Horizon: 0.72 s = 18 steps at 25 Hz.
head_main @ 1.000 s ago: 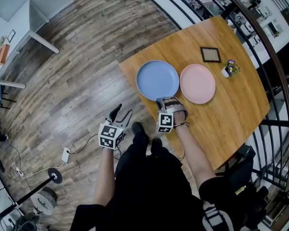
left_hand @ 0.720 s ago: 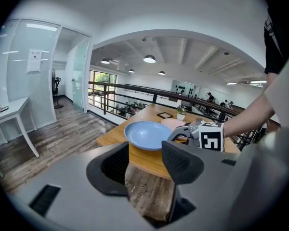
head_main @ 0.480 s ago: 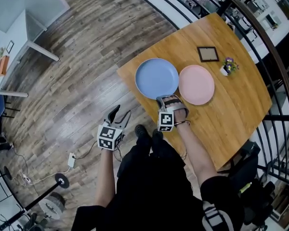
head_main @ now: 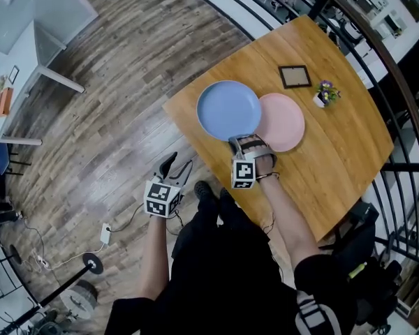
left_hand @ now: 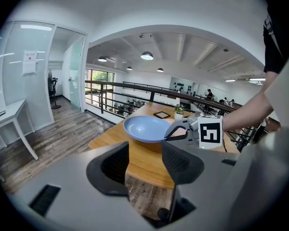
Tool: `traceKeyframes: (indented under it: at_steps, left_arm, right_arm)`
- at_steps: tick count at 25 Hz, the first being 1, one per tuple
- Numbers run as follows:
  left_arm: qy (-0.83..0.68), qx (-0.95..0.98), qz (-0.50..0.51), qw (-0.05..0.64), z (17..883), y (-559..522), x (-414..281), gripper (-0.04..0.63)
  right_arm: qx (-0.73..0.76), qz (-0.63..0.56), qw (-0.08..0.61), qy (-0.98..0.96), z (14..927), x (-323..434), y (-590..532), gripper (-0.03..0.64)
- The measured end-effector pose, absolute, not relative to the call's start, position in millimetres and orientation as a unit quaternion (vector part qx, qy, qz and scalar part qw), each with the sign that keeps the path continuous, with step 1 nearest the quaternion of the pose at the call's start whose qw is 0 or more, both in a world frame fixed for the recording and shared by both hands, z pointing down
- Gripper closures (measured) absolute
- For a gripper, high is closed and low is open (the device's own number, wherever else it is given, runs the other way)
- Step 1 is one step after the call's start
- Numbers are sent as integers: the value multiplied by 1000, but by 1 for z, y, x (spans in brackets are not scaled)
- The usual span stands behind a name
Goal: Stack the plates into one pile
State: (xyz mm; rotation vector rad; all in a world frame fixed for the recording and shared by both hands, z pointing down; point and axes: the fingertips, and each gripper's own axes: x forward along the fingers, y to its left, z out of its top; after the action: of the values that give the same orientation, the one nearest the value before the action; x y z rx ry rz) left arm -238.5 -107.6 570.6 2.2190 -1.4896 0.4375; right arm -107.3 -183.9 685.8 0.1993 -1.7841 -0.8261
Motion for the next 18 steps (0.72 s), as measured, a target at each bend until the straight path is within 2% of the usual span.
traceKeyframes:
  at_steps: [18]
  left_arm:
    - [-488,831,168,209,573,-125,-168,374]
  right_arm:
    - [146,-300,579,-744,688,-17,-194,581]
